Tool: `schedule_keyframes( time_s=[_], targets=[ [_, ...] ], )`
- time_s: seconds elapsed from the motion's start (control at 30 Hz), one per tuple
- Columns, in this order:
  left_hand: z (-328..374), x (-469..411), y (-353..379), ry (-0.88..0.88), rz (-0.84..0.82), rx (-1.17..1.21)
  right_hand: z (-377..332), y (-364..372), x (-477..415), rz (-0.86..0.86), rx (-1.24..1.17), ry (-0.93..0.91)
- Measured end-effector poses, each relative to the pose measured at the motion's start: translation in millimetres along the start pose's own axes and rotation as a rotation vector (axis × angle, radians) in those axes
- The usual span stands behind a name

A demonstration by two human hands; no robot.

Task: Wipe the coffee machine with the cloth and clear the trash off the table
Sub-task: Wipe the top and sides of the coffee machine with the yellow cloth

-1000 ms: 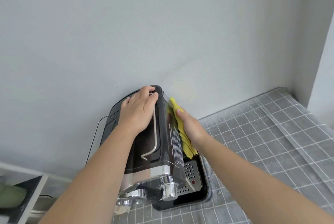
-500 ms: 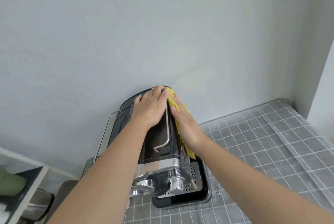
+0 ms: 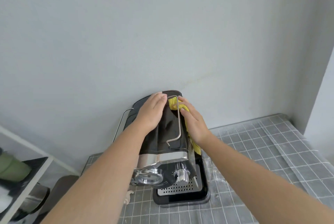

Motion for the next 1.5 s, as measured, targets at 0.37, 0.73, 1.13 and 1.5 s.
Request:
schedule_keyframes(
  time_s=[0.37, 0.73, 1.13, 1.5],
  targets=[
    [-22.5, 42.4, -14.2, -0.012, -0.157, -0.278, -52.0, 5.7, 107.9, 0.172, -0.198, -0.006],
    [-102.0, 65.7, -66.0, -0.103, -0.104, -0.237, -84.6, 98.1, 27.9, -0.341, 1.160, -0.038],
    [-121.7, 73.1, -52.6, 0.022, -0.098, 0.000, -51.2, 116.9, -31.4, -0.339, 1.391, 0.216],
    [-133.9, 77.0, -46.5, 0.141, -0.085, 0.192, -52.5, 128.9, -14.2, -0.354, 1.296, 0.075]
  ],
)
Point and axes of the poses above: each hand's wrist, its own x-axis away from the middle knuckle, its own y-axis out of the palm, z = x × y, the point moved 3 cm from there along -x, towards the middle knuckle, and after that the axes turned 1 degree about x, right-handed, at the moved point
